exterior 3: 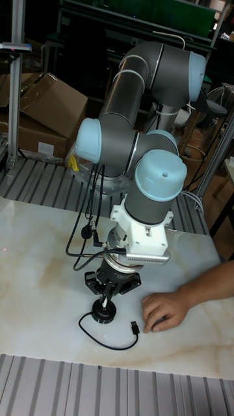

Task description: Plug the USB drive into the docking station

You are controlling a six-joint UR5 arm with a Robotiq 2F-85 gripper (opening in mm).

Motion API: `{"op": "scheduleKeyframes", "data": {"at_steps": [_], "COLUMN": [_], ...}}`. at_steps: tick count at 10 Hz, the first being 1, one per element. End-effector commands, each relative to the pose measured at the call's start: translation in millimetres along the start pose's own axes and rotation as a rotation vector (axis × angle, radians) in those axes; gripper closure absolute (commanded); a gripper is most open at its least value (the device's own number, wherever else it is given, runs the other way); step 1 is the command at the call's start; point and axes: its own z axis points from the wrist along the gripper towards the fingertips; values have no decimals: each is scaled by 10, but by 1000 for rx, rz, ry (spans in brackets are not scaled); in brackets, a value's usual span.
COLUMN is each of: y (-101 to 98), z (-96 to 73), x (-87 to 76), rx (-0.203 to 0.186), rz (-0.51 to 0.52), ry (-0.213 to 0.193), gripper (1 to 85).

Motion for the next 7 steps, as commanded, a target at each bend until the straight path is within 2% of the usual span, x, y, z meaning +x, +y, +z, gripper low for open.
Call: {"op": "scheduleKeyframes", "data": {"at_steps": [1,3,7], "y": [31,14,56], "z": [-2,-43,-50], "x": [-36,-1,4], "rx": [-10,1,-10], "rz": [-5,-9,-7], "ry": [-14,-4,-6], "gripper": [843,843,843]}}
